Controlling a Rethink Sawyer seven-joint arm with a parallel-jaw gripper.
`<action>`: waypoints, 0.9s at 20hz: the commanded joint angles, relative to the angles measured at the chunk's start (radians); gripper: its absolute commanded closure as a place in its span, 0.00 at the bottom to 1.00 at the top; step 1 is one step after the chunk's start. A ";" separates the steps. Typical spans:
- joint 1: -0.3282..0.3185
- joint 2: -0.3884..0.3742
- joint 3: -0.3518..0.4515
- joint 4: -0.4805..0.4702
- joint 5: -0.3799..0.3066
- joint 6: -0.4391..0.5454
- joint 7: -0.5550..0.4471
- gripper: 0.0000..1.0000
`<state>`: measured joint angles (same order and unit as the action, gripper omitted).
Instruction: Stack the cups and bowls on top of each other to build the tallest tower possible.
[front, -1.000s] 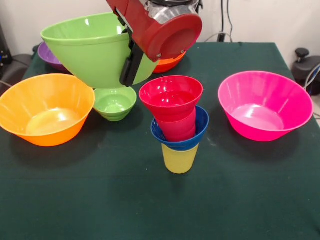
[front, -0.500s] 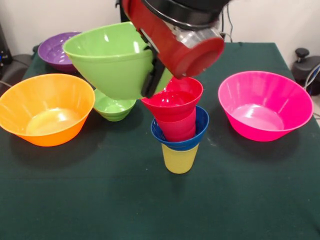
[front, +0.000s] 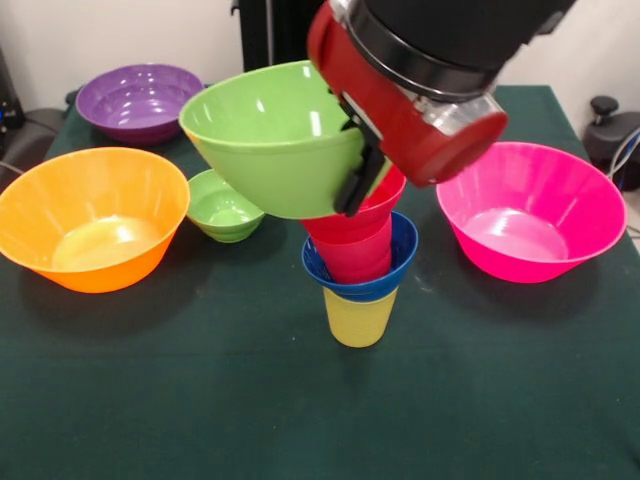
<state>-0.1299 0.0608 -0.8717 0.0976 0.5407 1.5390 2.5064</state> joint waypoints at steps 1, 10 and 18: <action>0.028 0.012 0.045 0.104 -0.033 0.023 -0.061 1.00; 0.046 0.000 0.049 0.138 -0.047 0.027 -0.062 1.00; 0.067 -0.018 0.055 0.184 -0.065 0.032 -0.067 1.00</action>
<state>-0.0978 0.0493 -0.8713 0.1705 0.5399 1.5390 2.5064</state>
